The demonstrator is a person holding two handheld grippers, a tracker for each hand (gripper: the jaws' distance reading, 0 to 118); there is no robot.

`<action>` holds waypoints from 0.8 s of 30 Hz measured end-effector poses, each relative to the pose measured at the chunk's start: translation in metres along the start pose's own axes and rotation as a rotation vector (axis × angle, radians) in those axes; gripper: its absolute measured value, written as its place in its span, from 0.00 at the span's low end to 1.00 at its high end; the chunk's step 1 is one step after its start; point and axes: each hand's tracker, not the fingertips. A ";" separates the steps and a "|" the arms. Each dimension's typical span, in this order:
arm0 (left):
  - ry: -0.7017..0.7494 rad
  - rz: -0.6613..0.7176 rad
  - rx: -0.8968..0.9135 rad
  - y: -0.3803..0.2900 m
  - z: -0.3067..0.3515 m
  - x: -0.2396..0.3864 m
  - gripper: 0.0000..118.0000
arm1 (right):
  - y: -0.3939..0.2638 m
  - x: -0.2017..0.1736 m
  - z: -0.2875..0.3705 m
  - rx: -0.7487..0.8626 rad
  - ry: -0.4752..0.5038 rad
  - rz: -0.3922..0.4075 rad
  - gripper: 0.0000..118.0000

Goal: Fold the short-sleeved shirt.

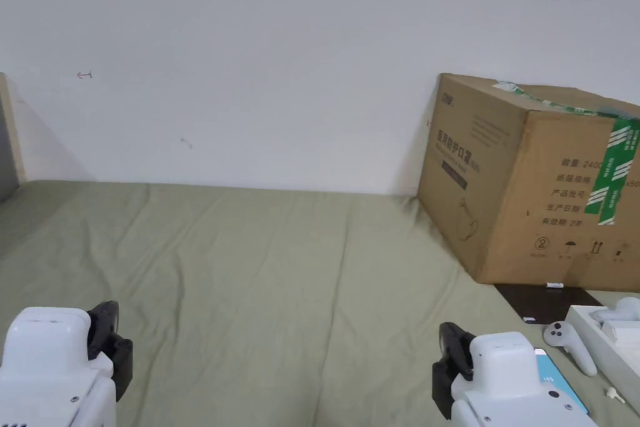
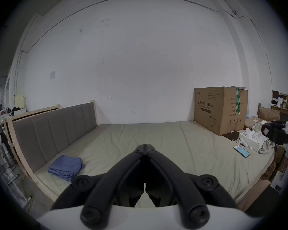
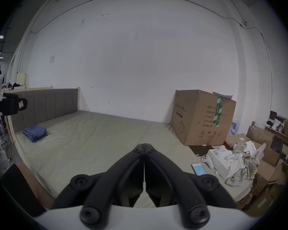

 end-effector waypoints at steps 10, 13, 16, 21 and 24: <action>0.010 0.009 0.041 0.004 0.003 -0.007 0.00 | -0.007 -0.001 -0.001 -0.001 -0.016 -0.019 0.00; 0.022 -0.019 0.047 0.002 0.001 -0.005 0.00 | -0.008 -0.001 -0.002 0.006 -0.023 -0.021 0.00; 0.021 -0.019 0.069 0.002 0.000 -0.004 0.04 | -0.009 -0.002 -0.003 0.030 -0.043 -0.015 0.10; 0.034 -0.025 0.083 0.003 -0.003 -0.004 1.00 | -0.009 -0.001 -0.007 0.027 -0.046 -0.050 0.86; 0.040 -0.022 0.091 0.005 -0.007 -0.005 1.00 | -0.012 0.001 -0.005 0.060 -0.073 -0.053 1.00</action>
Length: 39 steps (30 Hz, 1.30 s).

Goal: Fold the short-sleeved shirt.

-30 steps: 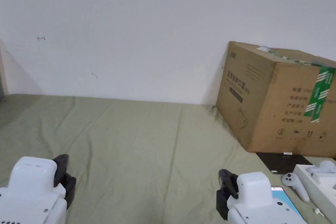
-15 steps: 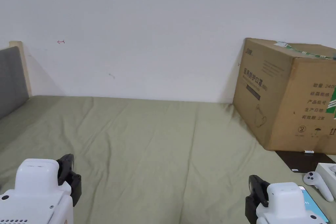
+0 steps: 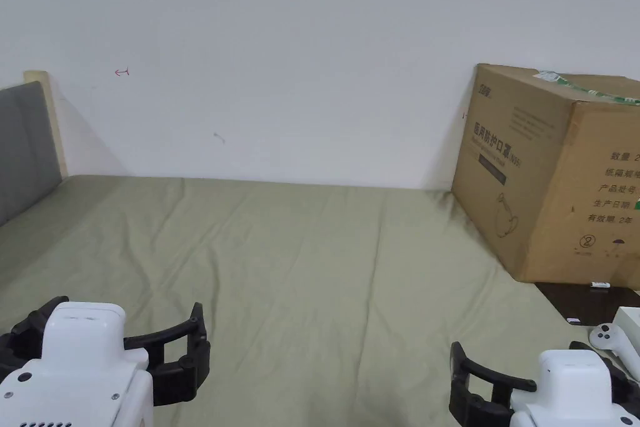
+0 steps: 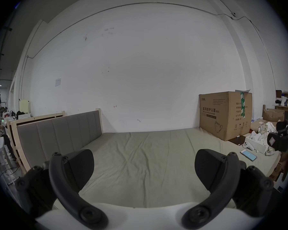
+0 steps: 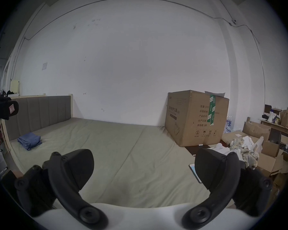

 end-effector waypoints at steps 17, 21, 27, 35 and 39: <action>0.010 -0.038 0.043 -0.044 -0.020 -0.003 1.00 | -0.029 -0.007 -0.018 0.072 0.008 0.055 1.00; 0.008 -0.050 0.023 -0.063 -0.024 -0.002 1.00 | -0.044 -0.013 -0.031 -0.021 0.004 -0.002 1.00; -0.009 -0.010 -0.029 -0.084 -0.025 -0.001 1.00 | -0.043 -0.015 -0.034 -0.002 0.125 -0.058 1.00; -0.018 0.015 -0.021 -0.086 -0.025 0.000 1.00 | -0.043 -0.025 -0.035 -0.007 0.072 -0.034 1.00; -0.024 0.016 -0.010 -0.086 -0.023 0.000 1.00 | -0.042 -0.029 -0.032 0.000 0.063 -0.023 1.00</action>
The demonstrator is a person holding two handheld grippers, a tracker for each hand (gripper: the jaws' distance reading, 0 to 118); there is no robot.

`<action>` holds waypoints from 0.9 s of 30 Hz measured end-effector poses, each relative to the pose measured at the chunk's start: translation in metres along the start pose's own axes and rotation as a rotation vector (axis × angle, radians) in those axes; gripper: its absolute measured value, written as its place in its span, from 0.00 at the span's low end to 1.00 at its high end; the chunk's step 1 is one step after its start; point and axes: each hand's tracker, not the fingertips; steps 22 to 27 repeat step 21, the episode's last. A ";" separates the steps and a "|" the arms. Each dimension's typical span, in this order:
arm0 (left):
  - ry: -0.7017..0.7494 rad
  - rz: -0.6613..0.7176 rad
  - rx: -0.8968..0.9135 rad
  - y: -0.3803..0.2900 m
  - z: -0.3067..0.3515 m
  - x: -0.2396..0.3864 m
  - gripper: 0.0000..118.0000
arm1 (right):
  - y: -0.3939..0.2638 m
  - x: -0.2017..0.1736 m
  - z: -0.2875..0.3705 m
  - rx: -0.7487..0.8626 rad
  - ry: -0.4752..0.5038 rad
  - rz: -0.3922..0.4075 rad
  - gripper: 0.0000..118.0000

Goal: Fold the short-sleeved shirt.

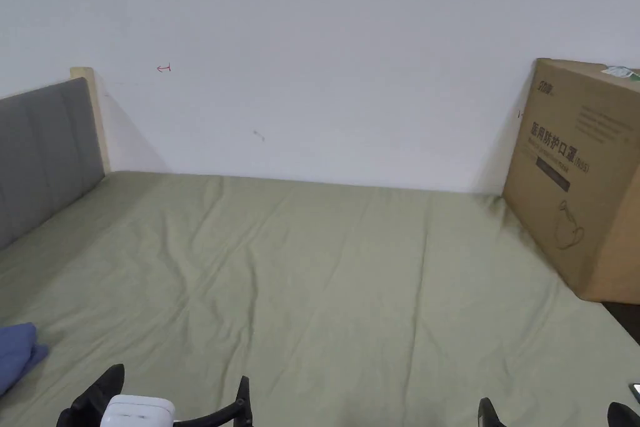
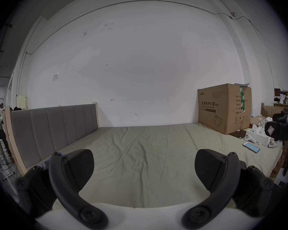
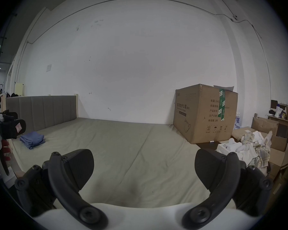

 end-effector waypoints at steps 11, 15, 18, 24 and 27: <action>0.002 0.002 -0.008 -0.002 -0.003 0.004 1.00 | -0.001 0.001 -0.002 -0.010 -0.024 -0.002 1.00; -0.007 -0.021 -0.011 -0.001 -0.003 0.008 1.00 | -0.002 0.001 0.002 0.015 -0.028 0.004 1.00; -0.009 -0.021 -0.005 -0.001 -0.002 0.009 1.00 | -0.001 0.004 0.001 0.017 -0.019 -0.018 1.00; -0.008 -0.017 -0.005 -0.002 -0.002 0.009 1.00 | -0.002 0.005 0.002 0.011 -0.026 -0.027 1.00; -0.008 -0.017 -0.005 -0.002 -0.002 0.009 1.00 | -0.002 0.005 0.002 0.011 -0.026 -0.027 1.00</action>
